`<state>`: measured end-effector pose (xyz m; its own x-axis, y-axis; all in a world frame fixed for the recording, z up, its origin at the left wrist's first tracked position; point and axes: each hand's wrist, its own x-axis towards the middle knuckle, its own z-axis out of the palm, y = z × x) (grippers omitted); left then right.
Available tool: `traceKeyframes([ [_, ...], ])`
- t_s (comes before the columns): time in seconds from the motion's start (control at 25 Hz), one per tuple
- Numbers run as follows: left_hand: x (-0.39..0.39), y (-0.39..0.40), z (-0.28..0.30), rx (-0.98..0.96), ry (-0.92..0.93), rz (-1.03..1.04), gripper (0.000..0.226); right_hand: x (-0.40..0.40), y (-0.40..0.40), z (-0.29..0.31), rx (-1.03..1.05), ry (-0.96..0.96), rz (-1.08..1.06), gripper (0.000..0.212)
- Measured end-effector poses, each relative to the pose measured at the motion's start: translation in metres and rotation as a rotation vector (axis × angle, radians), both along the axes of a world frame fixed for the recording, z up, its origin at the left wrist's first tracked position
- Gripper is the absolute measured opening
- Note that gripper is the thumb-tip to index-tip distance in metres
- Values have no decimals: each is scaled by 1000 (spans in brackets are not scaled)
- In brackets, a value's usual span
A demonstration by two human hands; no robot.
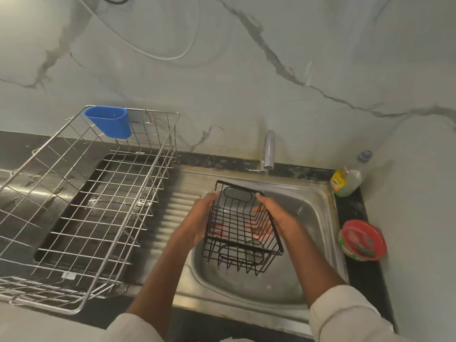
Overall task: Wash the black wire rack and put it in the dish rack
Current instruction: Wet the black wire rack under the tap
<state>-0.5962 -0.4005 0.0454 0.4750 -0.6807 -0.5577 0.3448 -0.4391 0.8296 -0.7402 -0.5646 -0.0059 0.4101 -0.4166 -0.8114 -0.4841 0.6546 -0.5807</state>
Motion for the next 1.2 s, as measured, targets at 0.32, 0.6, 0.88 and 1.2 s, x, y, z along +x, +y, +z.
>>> traceKeyframes([
  [0.32, -11, -21, -2, -79, -20, 3, 41, -15, -7, 1, -67, -57, -149, 46],
  [0.6, -34, -36, 3, -61, 274, 10, 25, -80, -10, -21, -67, -121, -402, 46],
  [0.88, -19, -48, -37, 66, 328, -260, 67, -99, -14, 23, -256, 18, -451, 47],
  [1.2, -12, -56, -99, 195, 219, -235, 72, -87, 7, 53, -828, 79, -377, 92],
])
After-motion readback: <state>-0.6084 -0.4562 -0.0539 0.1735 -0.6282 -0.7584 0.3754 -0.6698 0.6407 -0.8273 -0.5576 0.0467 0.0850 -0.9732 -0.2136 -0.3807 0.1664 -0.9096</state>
